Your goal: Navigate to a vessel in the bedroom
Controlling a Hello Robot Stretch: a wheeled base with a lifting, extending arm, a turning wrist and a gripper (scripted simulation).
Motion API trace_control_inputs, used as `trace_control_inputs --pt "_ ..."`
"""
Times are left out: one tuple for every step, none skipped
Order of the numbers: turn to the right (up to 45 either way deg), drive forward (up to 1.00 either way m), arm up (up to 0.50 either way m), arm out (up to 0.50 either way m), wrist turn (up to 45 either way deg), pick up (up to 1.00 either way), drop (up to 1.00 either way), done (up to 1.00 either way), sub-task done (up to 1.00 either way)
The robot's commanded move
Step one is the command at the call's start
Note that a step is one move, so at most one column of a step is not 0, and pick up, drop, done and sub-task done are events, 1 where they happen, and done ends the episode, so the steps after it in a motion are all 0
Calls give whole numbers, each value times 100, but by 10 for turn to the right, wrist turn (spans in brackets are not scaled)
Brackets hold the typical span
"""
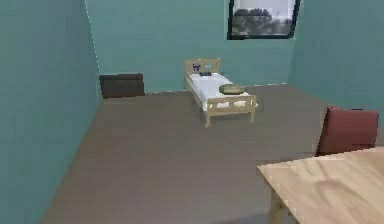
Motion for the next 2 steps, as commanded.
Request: trace_control_inputs --pt "450 0 0 0 0 0 0 0 0" --pt "0 0 0 0 0 0 0 100 0"
